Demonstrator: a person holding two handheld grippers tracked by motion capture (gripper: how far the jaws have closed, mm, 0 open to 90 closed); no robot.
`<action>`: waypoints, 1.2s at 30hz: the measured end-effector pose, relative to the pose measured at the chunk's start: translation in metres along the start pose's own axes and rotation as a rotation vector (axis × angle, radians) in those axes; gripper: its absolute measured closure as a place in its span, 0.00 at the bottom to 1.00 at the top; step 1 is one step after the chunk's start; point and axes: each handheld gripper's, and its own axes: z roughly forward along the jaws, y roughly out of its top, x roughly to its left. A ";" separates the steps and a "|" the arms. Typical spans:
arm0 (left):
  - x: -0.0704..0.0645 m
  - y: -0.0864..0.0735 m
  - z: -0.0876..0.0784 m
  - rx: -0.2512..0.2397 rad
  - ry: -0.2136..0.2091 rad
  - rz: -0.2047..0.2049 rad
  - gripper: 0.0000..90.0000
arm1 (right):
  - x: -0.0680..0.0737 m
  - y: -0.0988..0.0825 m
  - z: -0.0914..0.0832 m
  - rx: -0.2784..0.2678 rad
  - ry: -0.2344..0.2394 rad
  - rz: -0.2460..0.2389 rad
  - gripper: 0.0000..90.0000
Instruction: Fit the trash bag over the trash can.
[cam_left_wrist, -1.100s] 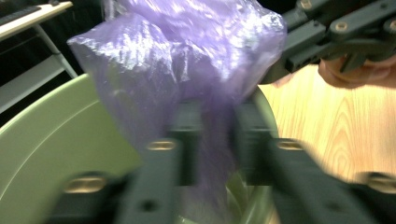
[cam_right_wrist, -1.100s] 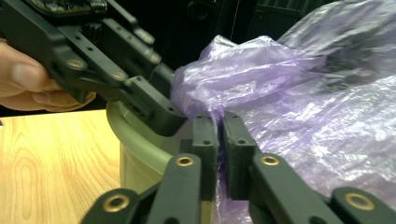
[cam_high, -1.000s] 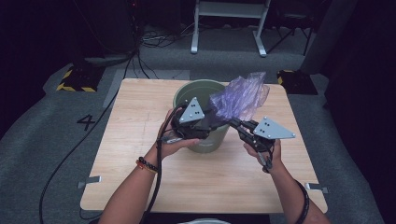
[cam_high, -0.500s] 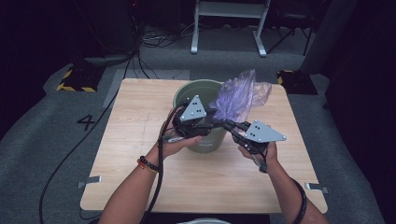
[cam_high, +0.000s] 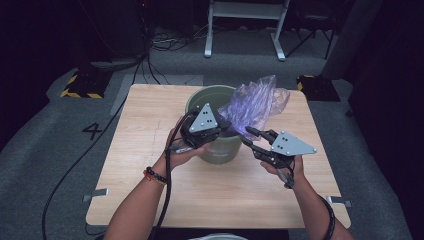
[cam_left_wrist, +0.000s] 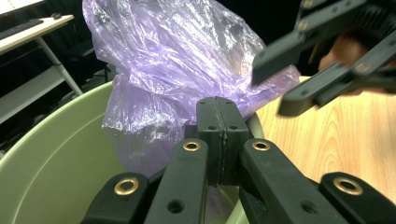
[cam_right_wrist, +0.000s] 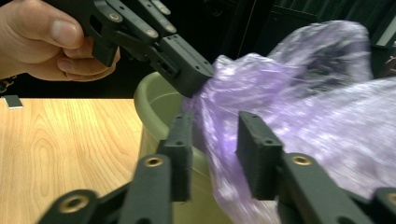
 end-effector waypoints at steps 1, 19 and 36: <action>0.000 -0.001 -0.001 -0.001 0.000 0.002 0.99 | -0.003 0.000 -0.008 -0.008 -0.021 0.016 0.61; -0.002 -0.015 -0.005 0.019 0.075 0.049 0.99 | -0.046 0.013 -0.004 0.035 -0.082 0.253 0.30; 0.008 -0.032 -0.016 0.004 0.141 0.030 0.98 | -0.045 0.018 0.043 0.130 -0.054 0.280 0.73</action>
